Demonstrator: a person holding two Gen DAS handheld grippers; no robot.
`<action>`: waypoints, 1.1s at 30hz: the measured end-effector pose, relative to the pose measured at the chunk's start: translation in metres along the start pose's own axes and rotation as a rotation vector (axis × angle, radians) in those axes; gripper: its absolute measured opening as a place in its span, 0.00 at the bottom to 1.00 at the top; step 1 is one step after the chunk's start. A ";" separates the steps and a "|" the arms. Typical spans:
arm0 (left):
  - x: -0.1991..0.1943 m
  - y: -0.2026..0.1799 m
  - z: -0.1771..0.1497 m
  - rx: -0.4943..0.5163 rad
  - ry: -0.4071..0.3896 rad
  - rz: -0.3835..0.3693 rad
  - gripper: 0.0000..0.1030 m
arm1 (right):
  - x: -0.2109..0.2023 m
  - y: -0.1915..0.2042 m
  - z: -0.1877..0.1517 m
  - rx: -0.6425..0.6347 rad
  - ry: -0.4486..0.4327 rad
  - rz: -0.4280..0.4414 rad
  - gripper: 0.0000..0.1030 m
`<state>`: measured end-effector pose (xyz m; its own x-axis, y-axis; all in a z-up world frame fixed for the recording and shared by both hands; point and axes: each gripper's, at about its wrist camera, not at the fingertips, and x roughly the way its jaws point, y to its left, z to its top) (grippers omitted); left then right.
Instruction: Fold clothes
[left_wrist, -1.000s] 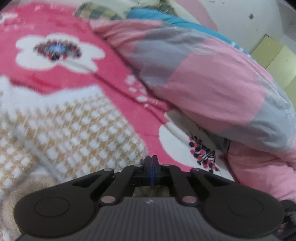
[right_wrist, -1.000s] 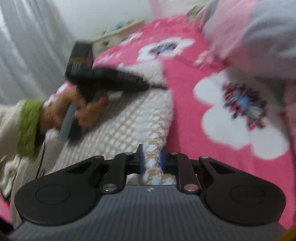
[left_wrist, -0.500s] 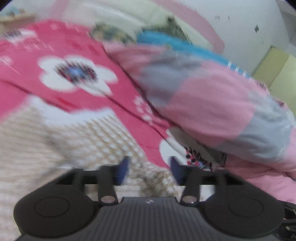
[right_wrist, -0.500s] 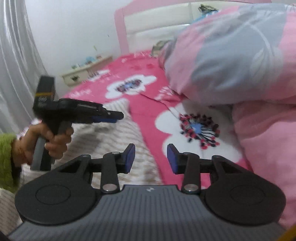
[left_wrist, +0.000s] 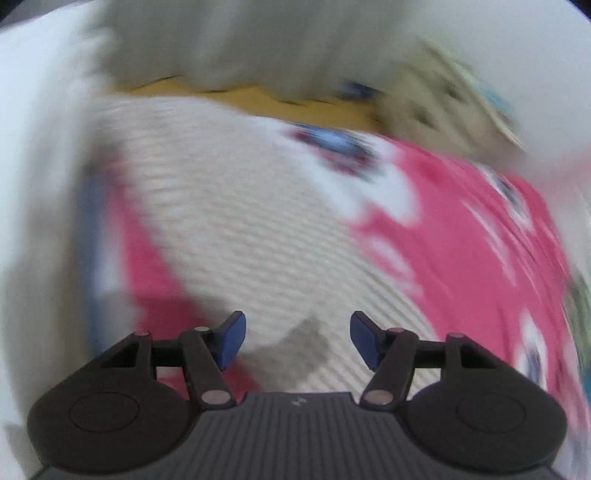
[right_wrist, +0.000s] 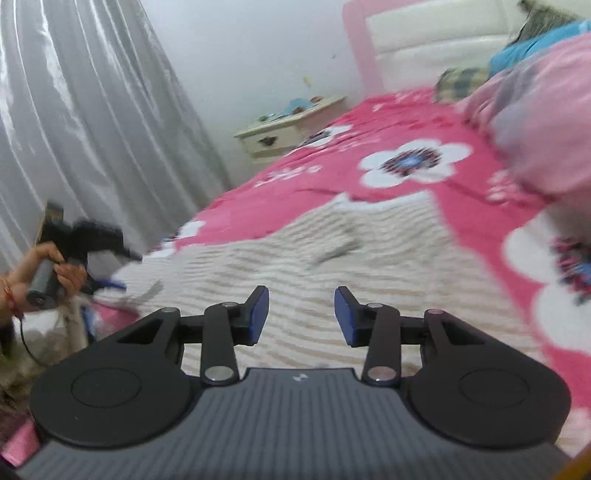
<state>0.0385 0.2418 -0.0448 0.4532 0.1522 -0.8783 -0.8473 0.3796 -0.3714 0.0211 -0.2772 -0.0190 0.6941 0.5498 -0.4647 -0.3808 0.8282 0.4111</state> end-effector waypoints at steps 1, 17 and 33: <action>0.004 0.007 0.002 -0.034 0.000 0.026 0.65 | 0.004 0.006 0.001 0.005 0.004 0.018 0.38; 0.017 0.004 0.014 0.094 -0.323 0.042 0.10 | 0.015 0.054 0.014 -0.039 -0.002 0.080 0.39; -0.107 0.012 -0.241 1.698 -0.079 -0.393 0.45 | -0.027 -0.020 -0.006 0.175 -0.009 -0.158 0.39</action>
<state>-0.0867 0.0100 -0.0274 0.5979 -0.1550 -0.7864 0.4905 0.8467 0.2061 0.0064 -0.3083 -0.0197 0.7423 0.4132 -0.5274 -0.1555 0.8719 0.4643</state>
